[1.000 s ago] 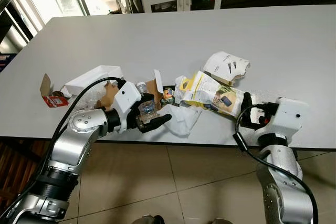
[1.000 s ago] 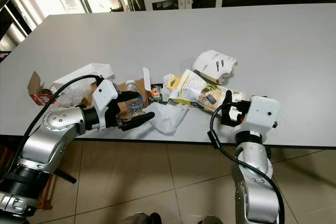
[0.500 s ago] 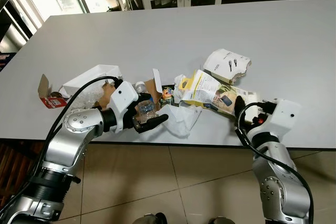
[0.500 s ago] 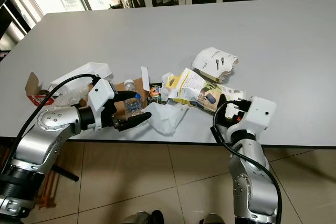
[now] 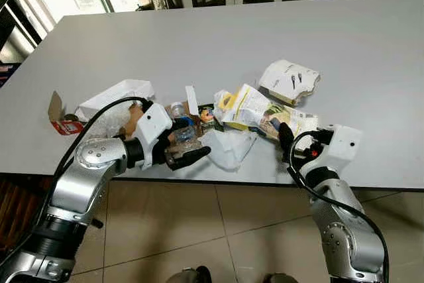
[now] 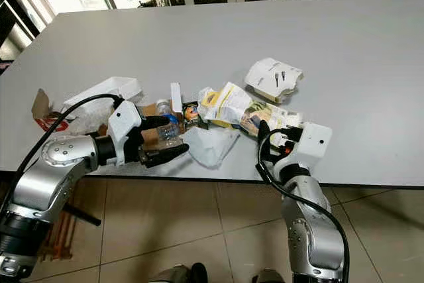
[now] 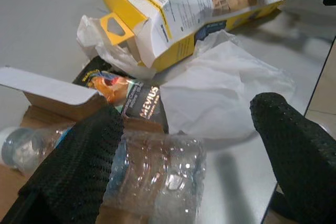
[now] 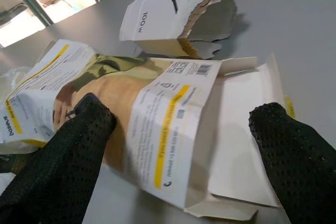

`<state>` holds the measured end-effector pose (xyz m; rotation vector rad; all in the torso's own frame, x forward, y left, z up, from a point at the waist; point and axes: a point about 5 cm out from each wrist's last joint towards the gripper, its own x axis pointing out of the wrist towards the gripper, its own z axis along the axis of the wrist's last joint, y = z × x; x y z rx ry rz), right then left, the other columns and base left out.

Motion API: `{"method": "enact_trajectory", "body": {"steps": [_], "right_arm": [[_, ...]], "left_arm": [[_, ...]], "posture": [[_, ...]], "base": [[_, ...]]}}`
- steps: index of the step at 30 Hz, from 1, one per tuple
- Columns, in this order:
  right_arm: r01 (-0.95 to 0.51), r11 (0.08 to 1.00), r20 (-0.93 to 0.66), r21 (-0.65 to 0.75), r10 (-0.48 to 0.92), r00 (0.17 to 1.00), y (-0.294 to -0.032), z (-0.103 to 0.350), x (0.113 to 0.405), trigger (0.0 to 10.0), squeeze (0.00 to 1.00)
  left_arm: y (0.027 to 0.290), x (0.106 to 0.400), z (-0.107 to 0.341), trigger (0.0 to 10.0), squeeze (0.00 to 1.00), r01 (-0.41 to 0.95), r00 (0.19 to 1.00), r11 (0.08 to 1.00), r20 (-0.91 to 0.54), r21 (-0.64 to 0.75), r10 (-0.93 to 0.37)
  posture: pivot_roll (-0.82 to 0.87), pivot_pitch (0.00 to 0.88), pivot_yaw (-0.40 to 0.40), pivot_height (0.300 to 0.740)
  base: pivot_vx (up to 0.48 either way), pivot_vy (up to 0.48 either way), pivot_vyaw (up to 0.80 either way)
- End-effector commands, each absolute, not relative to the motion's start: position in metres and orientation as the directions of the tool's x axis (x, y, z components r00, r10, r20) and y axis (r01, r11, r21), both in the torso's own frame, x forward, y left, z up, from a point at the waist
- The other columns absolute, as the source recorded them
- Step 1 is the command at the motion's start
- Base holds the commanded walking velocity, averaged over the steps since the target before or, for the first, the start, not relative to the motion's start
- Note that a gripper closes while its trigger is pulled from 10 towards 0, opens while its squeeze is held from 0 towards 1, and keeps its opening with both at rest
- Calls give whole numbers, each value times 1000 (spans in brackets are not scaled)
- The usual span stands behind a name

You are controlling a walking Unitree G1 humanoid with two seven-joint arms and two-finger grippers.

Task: Picking trash to rubbish bin

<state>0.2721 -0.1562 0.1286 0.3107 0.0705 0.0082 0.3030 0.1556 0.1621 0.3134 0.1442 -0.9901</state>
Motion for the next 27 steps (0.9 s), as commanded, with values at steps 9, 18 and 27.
{"method": "enact_trajectory", "body": {"steps": [9,18,27], "right_arm": [[-60,944,-23,324,71,997,-151,135,277,10000,0],[-75,907,-16,413,90,996,-147,135,286,10000,0],[-79,879,-40,469,110,993,-141,125,283,0,0]], "left_arm": [[159,301,163,10000,0,839,543,507,-269,194,-795],[160,301,163,10000,0,837,547,511,-273,195,-792],[161,300,163,10000,0,835,550,512,-274,201,-789]], "posture": [[-23,148,131,740],[-9,146,131,740],[-5,145,129,740]], "base": [[0,0,0],[0,0,0],[0,0,0]]}}
